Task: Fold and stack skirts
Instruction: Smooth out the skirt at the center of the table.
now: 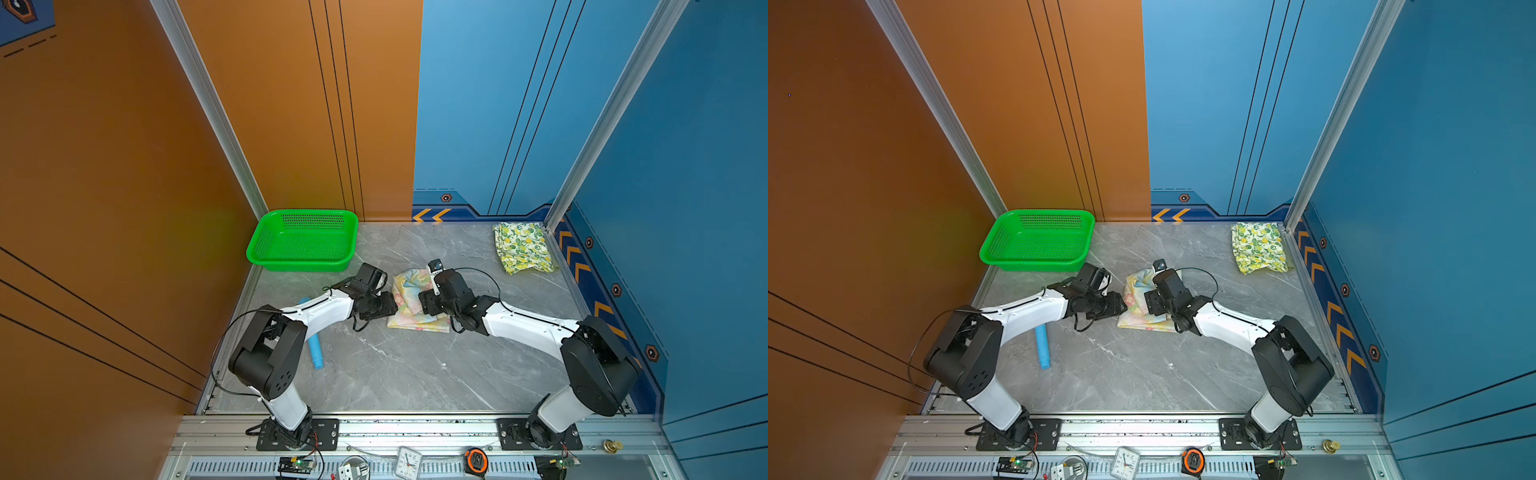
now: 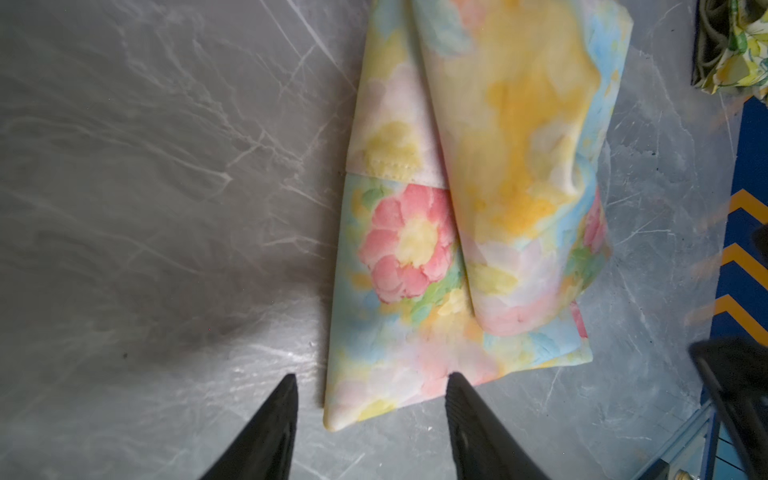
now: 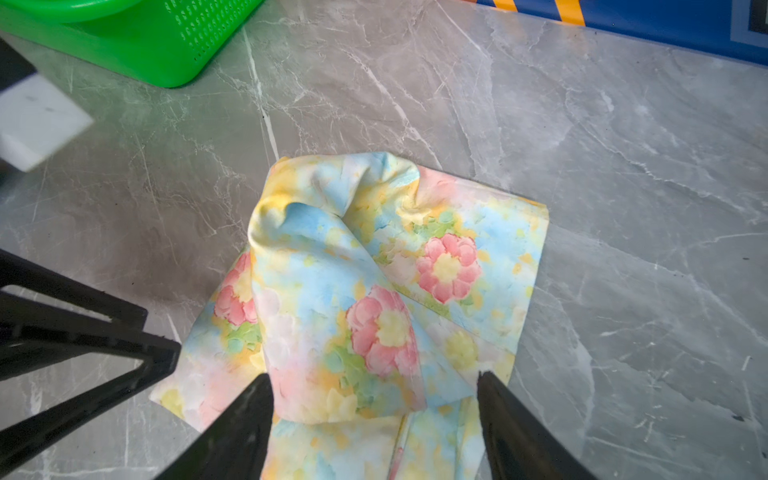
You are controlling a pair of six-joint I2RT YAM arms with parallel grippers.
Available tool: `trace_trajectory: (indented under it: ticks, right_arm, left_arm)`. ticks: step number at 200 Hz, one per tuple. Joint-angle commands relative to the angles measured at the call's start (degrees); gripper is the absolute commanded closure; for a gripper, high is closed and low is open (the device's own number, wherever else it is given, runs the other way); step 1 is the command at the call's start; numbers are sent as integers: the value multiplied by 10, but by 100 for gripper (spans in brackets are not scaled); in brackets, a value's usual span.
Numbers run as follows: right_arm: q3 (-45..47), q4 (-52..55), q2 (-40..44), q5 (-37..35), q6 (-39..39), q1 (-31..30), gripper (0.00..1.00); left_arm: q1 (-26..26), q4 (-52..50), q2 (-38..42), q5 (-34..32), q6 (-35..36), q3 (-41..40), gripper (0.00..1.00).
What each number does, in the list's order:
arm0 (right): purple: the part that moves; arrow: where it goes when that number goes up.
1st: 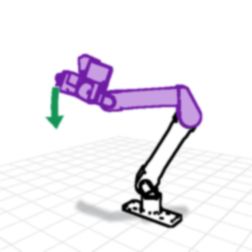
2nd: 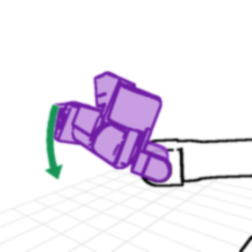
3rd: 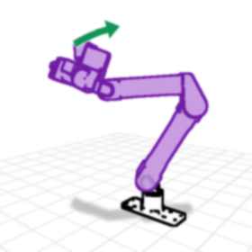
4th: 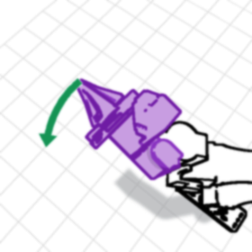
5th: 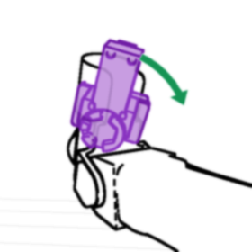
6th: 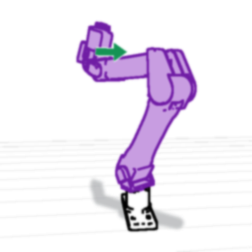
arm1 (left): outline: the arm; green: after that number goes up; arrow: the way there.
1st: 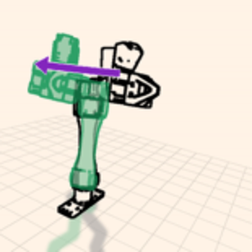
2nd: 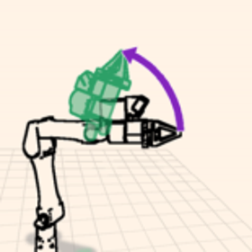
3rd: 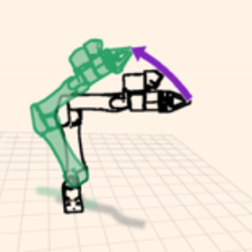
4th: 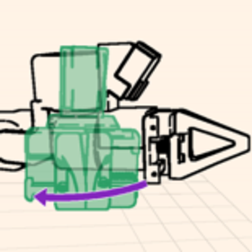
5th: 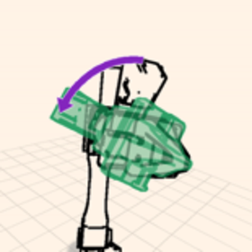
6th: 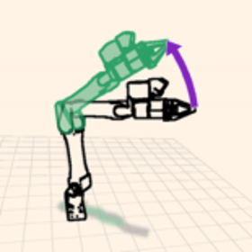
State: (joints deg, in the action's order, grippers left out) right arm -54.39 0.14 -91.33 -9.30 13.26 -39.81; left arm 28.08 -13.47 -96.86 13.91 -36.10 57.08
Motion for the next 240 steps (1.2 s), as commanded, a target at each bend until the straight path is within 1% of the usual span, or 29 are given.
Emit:
trace_trajectory:
  ticks: [1, 32, 36, 45, 60, 76, 90, 130, 153, 193, 216, 235, 240]
  right_arm:
    - [-25, 23, -11, -10, -13, 0, 22]
    - [-48, 25, -32, -3, -15, 0, 22]
    - [-52, 26, -36, -3, -16, -15, 22]
    - [-63, 27, -46, -1, -16, -20, 22]
    - [-84, 29, -66, 0, -17, -26, 22]
    - [-110, 33, -92, -3, -17, -34, 20]
    - [-139, 42, -118, -11, -12, -39, 19]
    - [-206, 70, -183, -72, 1, -47, 17]
    - [-222, 72, -210, -106, 0, -46, 17]
    - [-248, 68, -255, -140, -18, -43, 16]
    - [-263, 67, -269, -145, -22, -25, 16]
    - [-269, 67, -261, -145, -32, -8, 16]
    - [-271, 67, -257, -142, -36, 14, 16]
  left_arm:
    - [2, 47, -21, 21, 0, -11, 45]
    - [5, 80, -43, 24, -1, -27, 47]
    - [5, 85, -46, 25, -2, -30, 48]
    - [6, 96, -51, 27, -4, -34, 51]
    - [7, 119, -59, 31, -9, -44, 63]
    - [8, 138, -66, 33, -14, -53, 85]
    - [8, 145, -70, 35, -16, -56, 100]
    - [8, 156, -63, 33, -19, -66, 100]
    - [6, 157, -58, 37, -20, -69, 100]
    - [1, 156, -48, 41, -20, -73, 100]
    - [-2, 157, -43, 40, -21, -75, 100]
    - [-4, 156, -41, 42, -20, -79, 100]
    - [-5, 155, -41, 42, -20, -79, 100]
